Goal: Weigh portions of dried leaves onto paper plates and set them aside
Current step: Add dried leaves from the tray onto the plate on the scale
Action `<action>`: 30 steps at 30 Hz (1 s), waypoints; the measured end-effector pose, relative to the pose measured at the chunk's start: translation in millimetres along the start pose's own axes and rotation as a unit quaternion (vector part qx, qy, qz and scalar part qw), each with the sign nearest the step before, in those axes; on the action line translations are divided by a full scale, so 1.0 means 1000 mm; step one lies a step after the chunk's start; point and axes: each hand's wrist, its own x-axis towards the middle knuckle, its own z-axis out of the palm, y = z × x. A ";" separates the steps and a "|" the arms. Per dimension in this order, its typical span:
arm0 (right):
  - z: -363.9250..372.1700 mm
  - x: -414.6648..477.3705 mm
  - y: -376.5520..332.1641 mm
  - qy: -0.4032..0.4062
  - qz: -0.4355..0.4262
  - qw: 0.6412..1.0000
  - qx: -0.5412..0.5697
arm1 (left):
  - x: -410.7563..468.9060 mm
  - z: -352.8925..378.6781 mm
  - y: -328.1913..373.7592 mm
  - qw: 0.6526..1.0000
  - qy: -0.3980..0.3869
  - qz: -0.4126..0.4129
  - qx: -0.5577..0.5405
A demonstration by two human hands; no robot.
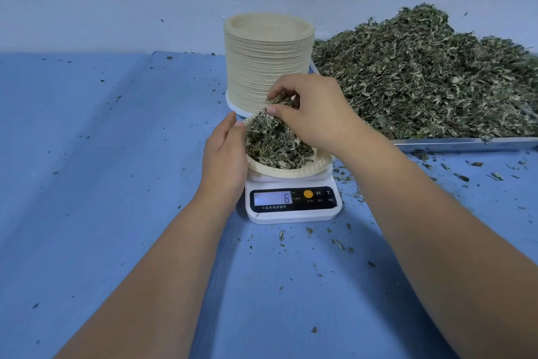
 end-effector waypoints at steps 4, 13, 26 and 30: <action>0.000 0.000 -0.001 0.025 -0.017 1.000 0.000 | 0.001 0.000 0.000 1.000 0.000 0.002 0.013; -0.002 0.000 0.001 0.047 -0.003 0.999 0.010 | -0.001 0.000 0.002 1.000 0.006 -0.006 0.005; -0.039 -0.005 0.041 0.219 0.102 0.970 0.021 | -0.004 -0.001 0.002 1.000 0.006 -0.002 0.013; -0.050 -0.018 0.083 0.222 0.173 0.957 -0.072 | -0.004 -0.001 0.002 1.000 0.007 -0.005 0.009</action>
